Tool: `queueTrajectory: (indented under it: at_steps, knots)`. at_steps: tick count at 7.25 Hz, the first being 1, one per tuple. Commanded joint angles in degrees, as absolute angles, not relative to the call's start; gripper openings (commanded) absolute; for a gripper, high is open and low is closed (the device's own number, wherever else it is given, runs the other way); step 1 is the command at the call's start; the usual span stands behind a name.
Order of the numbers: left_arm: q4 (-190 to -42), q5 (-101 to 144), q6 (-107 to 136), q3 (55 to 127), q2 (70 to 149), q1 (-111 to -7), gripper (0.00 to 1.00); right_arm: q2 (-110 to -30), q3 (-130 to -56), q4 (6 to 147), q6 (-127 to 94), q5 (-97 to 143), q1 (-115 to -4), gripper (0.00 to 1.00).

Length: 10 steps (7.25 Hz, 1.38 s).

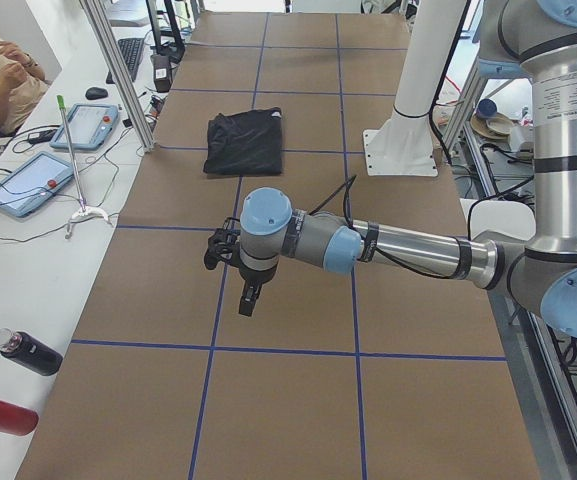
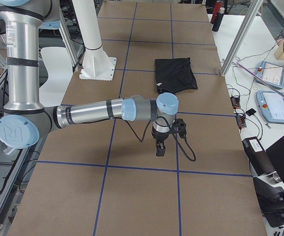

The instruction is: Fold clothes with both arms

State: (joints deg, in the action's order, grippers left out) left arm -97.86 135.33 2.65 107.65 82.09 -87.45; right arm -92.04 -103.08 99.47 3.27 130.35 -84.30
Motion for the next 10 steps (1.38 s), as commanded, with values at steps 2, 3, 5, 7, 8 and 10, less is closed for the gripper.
queueTrajectory:
  at_steps: [2, 3, 5, 7, 8, 10]
  knots:
    - [-97.7, 135.4, 2.7, 108.6, 82.1, -87.4, 1.00, -91.8, -102.5, 99.6, 3.3, 130.8, -84.4, 1.00]
    - [-97.7, 135.4, 2.7, 108.7, 82.3, -87.4, 1.00, -92.1, -102.4, 99.6, 3.3, 130.9, -84.4, 1.00]
    - [-97.8, 135.4, 2.7, 108.6, 82.4, -87.4, 1.00, -92.3, -102.7, 99.7, 3.3, 131.1, -84.5, 1.00]
    - [-97.9, 135.5, 2.7, 108.7, 82.6, -87.4, 1.00, -92.5, -102.6, 99.7, 3.3, 131.3, -84.5, 1.00]
    - [-97.8, 135.4, 2.8, 108.6, 82.7, -87.4, 1.00, -92.5, -102.6, 99.8, 3.3, 131.3, -84.5, 1.00]
    - [-97.8, 135.6, 3.2, 108.4, 82.9, -87.3, 1.00, -92.5, -102.6, 99.7, 3.3, 132.4, -84.6, 1.00]
